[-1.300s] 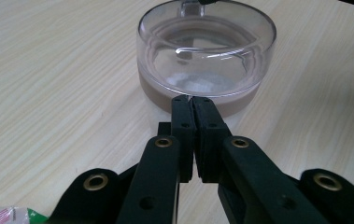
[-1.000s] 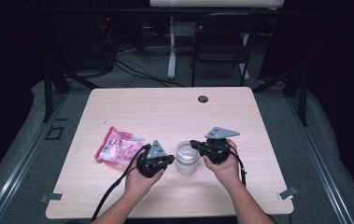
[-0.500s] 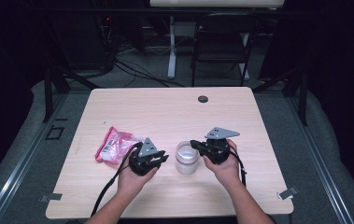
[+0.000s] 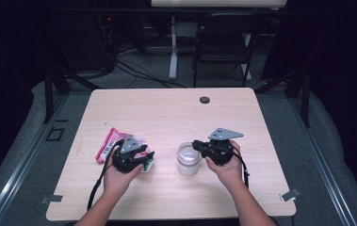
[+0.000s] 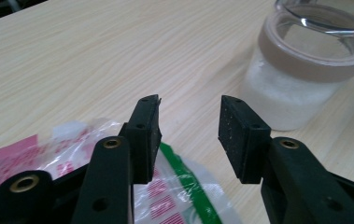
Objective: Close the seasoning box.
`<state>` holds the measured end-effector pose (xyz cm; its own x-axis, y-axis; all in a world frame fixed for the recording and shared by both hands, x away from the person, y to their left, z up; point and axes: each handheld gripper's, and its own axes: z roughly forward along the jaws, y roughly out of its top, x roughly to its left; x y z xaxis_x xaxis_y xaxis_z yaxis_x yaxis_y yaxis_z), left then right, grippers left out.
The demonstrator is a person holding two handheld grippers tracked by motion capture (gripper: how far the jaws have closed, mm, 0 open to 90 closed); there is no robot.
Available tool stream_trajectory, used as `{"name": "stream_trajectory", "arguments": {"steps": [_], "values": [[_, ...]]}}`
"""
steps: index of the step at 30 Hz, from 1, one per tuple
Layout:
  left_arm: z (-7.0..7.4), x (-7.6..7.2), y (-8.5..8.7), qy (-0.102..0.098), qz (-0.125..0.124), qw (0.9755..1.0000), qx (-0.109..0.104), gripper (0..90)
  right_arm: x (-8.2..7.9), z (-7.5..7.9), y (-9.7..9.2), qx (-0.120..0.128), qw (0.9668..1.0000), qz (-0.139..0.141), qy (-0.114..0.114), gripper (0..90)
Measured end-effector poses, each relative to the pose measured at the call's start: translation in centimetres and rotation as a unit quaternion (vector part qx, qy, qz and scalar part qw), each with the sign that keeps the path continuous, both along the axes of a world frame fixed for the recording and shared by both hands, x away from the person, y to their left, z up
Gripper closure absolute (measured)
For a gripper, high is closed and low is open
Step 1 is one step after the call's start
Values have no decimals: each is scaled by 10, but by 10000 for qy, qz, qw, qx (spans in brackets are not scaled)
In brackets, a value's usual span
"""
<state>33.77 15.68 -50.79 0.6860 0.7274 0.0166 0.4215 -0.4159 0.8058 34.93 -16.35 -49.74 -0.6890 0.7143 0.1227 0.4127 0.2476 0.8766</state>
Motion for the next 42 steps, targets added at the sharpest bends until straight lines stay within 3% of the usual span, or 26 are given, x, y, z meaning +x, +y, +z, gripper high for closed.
{"name": "stream_trajectory", "arguments": {"steps": [11, 23, 28, 35, 37, 42], "values": [[4, 0, 29, -46, 350, 9993, -78, 516, 0, 3, -5, 77, 9999, -107, -43, 719], [2, -5, 65, -85, 653, 9977, -157, 458, -2, 10, -8, 202, 9997, -115, -96, 537], [-5, -5, 80, -41, 776, 9967, -237, 448, -5, 12, -6, 61, 9996, -171, -228, 468], [-17, -2, 97, -5, 965, 9952, -159, 436, -1, 10, -19, -129, 9989, -411, -167, 432], [-21, 1, 100, 118, 1017, 9946, -196, 439, 1, 8, -25, -99, 9985, -521, -136, 432], [-29, 5, 106, 128, 1130, 9933, -183, 439, 6, 4, -41, 25, 9967, -809, -82, 432]]}}
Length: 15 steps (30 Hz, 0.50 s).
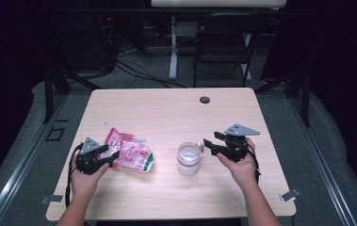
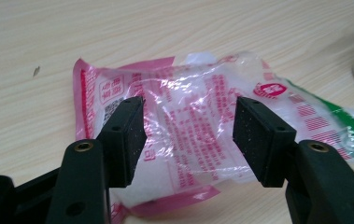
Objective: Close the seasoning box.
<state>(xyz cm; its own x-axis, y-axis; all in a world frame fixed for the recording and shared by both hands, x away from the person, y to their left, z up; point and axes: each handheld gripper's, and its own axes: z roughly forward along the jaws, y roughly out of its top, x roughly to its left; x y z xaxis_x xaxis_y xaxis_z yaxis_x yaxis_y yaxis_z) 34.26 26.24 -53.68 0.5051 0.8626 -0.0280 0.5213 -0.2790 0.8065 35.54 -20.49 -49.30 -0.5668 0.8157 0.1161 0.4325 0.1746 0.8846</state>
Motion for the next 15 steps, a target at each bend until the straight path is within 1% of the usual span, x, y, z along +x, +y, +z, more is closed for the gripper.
{"name": "stream_trajectory", "arguments": {"steps": [3, 4, 6, 7, 9, 10, 11, 13, 15], "values": [[-3, 3, 3, 75, 48, 10000, 12, 439, 4, -6, -12, 6, 9996, -271, 10, 428], [-4, 3, 3, 105, 79, 9999, 3, 439, 5, -9, -17, -84, 9993, -355, 53, 428], [-5, 5, 5, 140, 120, 9998, -86, 438, 9, -17, -23, -79, 9984, -547, 111, 430], [-6, 5, 6, 172, 121, 9997, -93, 437, 10, -20, -25, -80, 9980, -602, 145, 430], [-7, 6, 7, 225, 142, 9996, -126, 436, 12, -27, -28, -216, 9968, -746, 196, 435], [-8, 6, 6, 244, 152, 9995, -140, 435, 14, -29, -29, -287, 9961, -802, 227, 439], [-8, 6, 6, 252, 158, 9995, -136, 434, 14, -33, -30, -302, 9957, -853, 197, 439], [-8, 7, 7, 268, 163, 9994, -125, 432, 15, -36, -30, -302, 9948, -944, 220, 440], [-9, 8, 7, 292, 170, 9994, -123, 430, 16, -39, -31, -348, 9944, -962, 255, 445]]}}
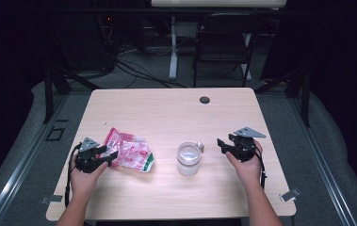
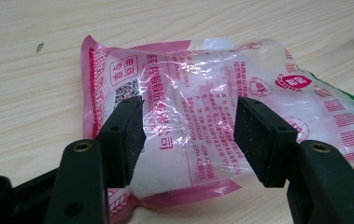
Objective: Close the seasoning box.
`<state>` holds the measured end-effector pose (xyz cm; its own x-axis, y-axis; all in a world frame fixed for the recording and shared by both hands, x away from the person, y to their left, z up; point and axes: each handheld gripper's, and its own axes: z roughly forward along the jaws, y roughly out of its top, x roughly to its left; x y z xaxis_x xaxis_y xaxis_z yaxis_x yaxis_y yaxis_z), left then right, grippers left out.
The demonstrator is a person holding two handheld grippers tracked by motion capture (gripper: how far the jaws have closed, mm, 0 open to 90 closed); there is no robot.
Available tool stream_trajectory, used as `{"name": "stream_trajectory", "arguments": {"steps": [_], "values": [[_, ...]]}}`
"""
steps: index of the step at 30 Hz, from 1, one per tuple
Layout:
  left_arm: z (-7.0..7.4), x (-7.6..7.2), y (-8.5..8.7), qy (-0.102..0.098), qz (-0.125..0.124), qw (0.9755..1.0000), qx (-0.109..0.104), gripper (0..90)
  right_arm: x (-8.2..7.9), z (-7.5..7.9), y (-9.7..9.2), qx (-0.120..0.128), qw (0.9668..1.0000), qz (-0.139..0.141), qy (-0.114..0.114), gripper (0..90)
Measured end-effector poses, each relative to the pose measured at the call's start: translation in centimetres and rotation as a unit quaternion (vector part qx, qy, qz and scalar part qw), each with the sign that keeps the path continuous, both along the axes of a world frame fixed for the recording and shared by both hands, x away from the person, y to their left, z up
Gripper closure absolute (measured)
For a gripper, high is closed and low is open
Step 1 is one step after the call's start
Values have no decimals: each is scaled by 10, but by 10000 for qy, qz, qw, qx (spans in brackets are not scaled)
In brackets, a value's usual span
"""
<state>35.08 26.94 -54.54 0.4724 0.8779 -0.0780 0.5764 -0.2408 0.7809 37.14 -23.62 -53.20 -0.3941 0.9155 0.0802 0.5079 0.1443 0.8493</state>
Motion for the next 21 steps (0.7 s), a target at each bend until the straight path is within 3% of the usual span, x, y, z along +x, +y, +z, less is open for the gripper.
{"name": "stream_trajectory", "arguments": {"steps": [5, 14, 21], "values": [[-2, 2, -2, 103, -19, 9999, 27, 423, 3, -9, -1, 97, 9998, 25, 167, 474], [-5, 3, -8, 219, -137, 9996, 110, 414, 8, -17, 6, -80, 9990, 105, 420, 462], [-5, 4, -12, 233, -177, 9995, 155, 409, 9, -18, 4, -101, 9990, 49, 443, 448]]}}
